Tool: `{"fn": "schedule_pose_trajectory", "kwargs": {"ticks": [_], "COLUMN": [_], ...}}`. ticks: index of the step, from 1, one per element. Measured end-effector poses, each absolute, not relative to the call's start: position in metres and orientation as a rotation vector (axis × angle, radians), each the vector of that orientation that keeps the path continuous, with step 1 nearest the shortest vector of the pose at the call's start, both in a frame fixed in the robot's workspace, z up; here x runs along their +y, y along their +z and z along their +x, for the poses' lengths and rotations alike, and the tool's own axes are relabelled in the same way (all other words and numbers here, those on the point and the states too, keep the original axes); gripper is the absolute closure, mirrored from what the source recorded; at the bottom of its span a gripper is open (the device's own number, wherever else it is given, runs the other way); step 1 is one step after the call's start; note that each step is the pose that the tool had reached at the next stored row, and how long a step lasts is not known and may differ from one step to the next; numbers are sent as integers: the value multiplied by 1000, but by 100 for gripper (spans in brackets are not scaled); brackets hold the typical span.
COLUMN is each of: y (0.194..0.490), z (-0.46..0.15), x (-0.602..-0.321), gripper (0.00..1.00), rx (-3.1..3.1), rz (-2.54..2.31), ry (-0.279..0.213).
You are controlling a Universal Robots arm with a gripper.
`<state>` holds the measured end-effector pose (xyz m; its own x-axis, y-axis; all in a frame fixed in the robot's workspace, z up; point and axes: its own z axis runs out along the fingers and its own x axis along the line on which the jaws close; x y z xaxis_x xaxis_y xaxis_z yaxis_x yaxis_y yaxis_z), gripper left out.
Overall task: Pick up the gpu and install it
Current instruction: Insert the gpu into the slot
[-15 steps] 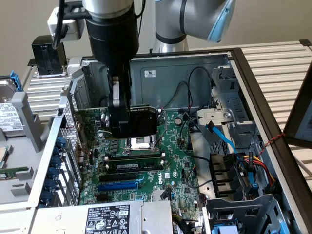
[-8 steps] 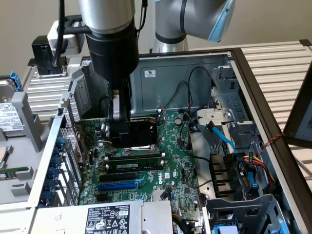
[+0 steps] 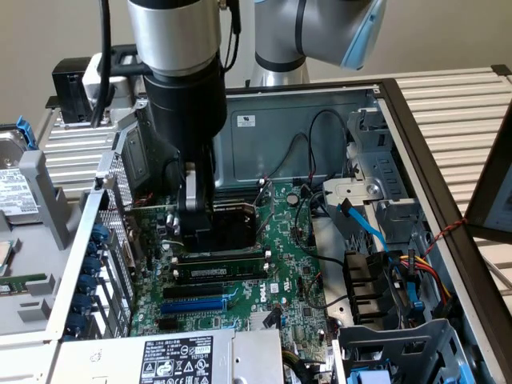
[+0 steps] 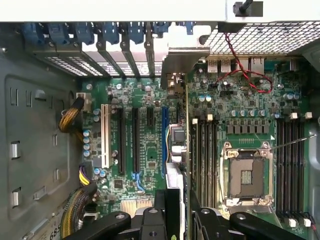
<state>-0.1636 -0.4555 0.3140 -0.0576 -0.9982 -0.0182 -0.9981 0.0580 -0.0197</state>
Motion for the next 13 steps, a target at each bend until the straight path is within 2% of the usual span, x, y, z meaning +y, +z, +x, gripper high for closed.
{"fn": "schedule_pose_trajectory", "kwargs": {"ticks": [8,13], "y": [299,290], "z": [-170,-170], "x": [-456,-466], "gripper": [73,73], "rx": [2265,2265], "rz": [-2138,-2138], "ry": [-2,-2]}}
